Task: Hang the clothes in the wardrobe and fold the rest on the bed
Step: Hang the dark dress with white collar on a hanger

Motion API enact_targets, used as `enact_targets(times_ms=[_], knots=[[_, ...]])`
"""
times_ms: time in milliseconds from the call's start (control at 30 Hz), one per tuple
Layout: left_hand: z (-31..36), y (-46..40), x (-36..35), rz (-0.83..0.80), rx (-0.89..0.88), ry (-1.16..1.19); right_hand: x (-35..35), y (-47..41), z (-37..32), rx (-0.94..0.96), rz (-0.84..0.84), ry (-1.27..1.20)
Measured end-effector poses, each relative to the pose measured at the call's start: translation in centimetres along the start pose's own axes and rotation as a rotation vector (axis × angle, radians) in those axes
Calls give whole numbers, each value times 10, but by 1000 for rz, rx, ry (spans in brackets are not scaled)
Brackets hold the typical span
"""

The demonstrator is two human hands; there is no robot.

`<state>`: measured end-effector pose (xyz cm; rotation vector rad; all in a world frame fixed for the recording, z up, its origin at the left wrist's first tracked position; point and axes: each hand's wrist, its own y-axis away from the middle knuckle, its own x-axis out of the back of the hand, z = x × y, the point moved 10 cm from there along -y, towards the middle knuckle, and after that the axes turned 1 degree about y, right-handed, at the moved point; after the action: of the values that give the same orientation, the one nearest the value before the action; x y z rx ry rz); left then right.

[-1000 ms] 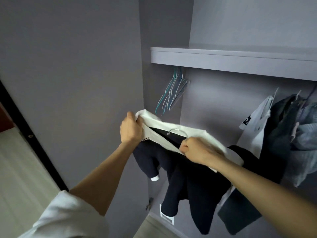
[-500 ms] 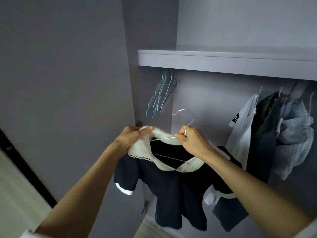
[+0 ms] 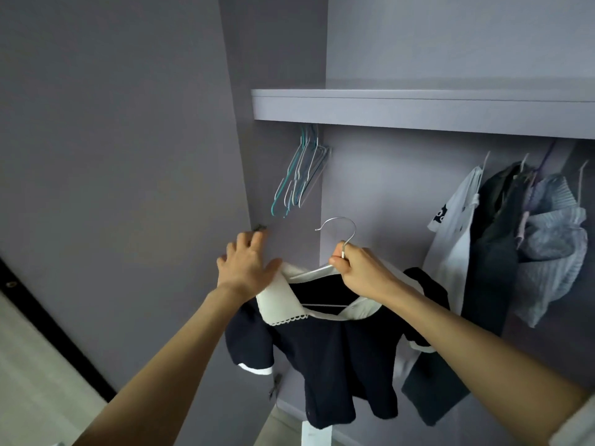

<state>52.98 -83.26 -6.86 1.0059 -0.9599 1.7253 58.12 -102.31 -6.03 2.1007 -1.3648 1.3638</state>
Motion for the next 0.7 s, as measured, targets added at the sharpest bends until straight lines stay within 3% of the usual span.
enact_targets(times_ms=[100, 167, 400, 500, 600, 700], knots=[[46, 17, -10, 50, -348, -149, 5, 1, -8, 45, 53, -63], [59, 23, -18, 31, -416, -147, 12, 3, -9, 56, 92, -138], [55, 18, -4, 93, -347, 139, 25, 22, 8, 64, 49, -343], [28, 11, 11, 151, -243, 334, 39, 39, 67, -97, 86, -255], [5, 6, 15, 133, -128, 502, 18, 52, 107, -261, -64, -153], [5, 7, 11, 53, -106, 443, 20, 39, 98, -180, 106, -112]])
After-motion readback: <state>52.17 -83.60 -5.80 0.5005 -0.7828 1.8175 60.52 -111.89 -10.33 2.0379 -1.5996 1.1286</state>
